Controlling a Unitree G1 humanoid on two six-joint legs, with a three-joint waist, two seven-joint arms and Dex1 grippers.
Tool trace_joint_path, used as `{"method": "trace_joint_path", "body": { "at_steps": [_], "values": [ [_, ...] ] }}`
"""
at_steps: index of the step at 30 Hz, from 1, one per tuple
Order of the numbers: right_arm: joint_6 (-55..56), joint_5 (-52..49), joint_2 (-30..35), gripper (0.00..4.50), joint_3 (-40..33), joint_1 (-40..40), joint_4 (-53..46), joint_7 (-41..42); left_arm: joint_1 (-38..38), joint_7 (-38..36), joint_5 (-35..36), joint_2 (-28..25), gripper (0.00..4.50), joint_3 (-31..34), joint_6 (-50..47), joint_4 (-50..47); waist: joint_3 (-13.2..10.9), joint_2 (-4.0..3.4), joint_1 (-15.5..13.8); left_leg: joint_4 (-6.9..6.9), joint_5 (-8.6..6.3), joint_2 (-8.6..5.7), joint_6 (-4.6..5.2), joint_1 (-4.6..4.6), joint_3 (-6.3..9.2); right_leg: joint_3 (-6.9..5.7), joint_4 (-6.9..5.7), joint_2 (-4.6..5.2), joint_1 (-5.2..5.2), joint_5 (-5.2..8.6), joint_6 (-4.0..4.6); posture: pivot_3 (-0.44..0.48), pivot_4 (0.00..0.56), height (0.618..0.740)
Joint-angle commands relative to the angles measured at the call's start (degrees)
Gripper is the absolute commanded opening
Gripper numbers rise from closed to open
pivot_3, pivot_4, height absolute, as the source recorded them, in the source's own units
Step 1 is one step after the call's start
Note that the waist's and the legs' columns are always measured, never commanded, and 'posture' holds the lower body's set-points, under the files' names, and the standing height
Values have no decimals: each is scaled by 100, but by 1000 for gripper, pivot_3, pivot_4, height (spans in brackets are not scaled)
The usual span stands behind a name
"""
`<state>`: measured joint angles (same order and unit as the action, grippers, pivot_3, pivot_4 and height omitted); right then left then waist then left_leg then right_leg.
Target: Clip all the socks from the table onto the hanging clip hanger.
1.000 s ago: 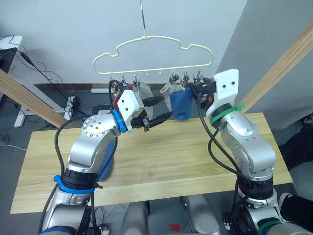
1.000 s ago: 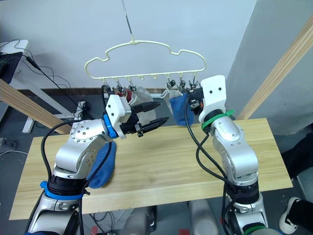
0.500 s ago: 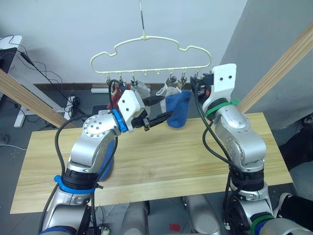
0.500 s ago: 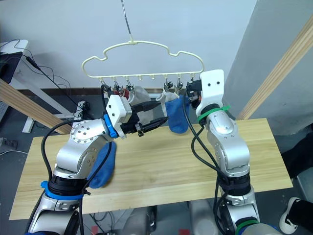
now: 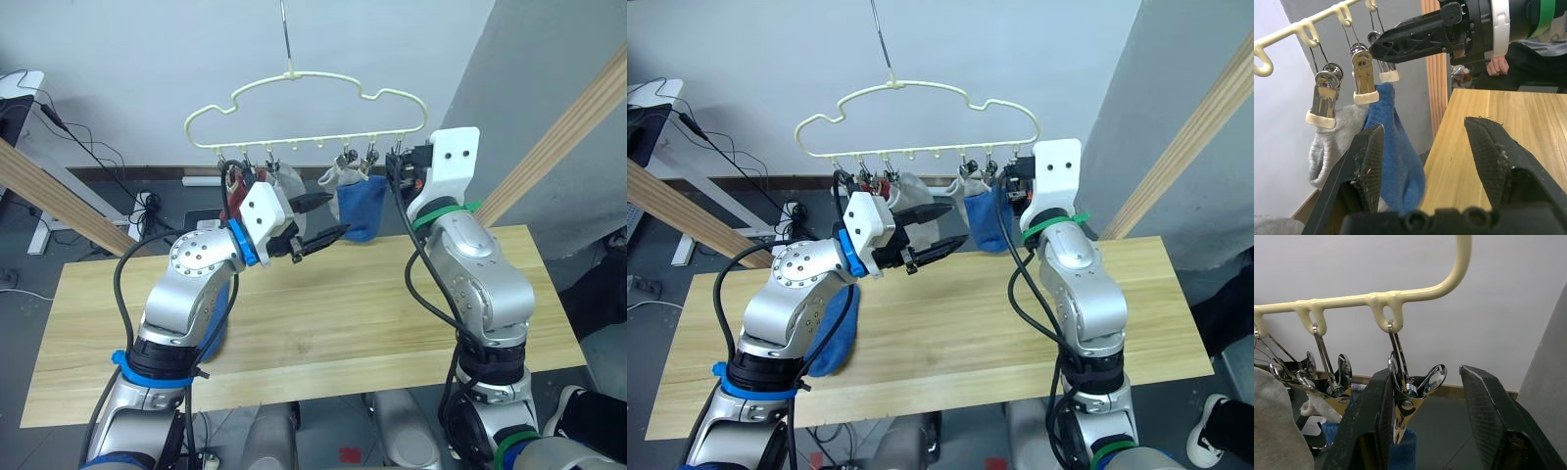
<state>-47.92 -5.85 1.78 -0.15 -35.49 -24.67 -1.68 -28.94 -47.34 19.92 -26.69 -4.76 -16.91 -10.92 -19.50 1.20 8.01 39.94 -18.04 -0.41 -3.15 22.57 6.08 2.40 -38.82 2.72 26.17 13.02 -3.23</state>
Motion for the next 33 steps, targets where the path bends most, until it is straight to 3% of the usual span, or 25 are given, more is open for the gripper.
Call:
{"method": "trace_joint_path", "body": {
  "at_steps": [1, 33],
  "values": [
    [-29, -133, -131, 2191, -192, -17, -323, -58, -12, -46, -12, 22, 2891, -27, 125, -137, 0, 0, 0, 0, 0, 0, 0, 0, 0, 0, 0, 0, 0, 0, 0, -200, 307, 740],
    [-121, -721, -542, 2191, -426, -305, -189, -75, 54, -81, -83, 78, 2891, -120, 114, -193, 0, 0, 13, 0, 0, 0, 0, 0, 0, 1, -1, 0, 0, 0, 0, -204, 306, 740]
  ]
}}
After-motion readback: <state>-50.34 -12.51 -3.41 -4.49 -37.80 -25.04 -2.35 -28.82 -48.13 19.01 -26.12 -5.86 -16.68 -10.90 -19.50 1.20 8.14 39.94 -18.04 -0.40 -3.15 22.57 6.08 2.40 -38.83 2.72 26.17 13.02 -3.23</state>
